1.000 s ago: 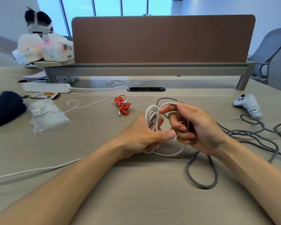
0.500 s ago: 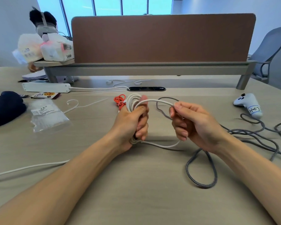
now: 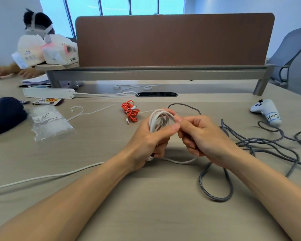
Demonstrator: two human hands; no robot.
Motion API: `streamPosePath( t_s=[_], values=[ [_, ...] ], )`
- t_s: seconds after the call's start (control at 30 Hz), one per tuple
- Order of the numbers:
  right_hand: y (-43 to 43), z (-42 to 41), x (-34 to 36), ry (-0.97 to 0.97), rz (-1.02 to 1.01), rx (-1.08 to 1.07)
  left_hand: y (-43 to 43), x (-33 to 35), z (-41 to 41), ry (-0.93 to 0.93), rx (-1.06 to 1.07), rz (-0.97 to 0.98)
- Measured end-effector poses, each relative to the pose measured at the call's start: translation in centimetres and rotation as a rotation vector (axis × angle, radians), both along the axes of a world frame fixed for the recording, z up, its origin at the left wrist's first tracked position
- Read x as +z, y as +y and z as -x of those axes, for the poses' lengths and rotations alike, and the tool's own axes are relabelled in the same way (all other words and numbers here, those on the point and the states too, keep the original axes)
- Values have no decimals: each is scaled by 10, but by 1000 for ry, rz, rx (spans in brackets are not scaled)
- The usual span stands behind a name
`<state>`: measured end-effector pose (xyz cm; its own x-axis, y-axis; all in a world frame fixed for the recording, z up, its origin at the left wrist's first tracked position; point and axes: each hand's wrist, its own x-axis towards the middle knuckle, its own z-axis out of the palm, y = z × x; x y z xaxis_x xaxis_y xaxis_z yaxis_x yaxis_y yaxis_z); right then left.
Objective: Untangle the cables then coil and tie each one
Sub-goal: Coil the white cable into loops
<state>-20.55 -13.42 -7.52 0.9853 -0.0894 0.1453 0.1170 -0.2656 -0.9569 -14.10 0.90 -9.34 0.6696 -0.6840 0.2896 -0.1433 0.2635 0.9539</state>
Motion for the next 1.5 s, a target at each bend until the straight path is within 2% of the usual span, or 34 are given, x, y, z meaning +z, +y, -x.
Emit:
streamPosePath(
  t_s=[0.2,0.37,0.53,0.63,0.83,1.03,1.23,1.37,1.43,1.5],
  values=[
    [5,1,-6,16,20,112,-6,-3,-4,-15,112,78],
    [1,3,-4,-70,-6,232,1,9,-21,284,279,297],
    [-9,0,-5,-121,-176,344,8,18,-31,500,259,504],
    [-14,2,-1,-85,-306,368,12,22,-36,526,267,555],
    [-25,5,9,-109,-467,310,21,23,-46,472,294,495],
    [-16,1,0,-57,-228,274,15,16,-38,486,142,492],
    [-17,-3,0,-77,-44,137,13,19,-38,568,205,491],
    [-18,-2,-3,-10,108,139,17,20,-39,568,210,504],
    [-17,-1,-2,27,107,152,21,22,-42,571,199,500],
    [-19,1,1,39,9,154,24,24,-44,584,182,507]
  ],
)
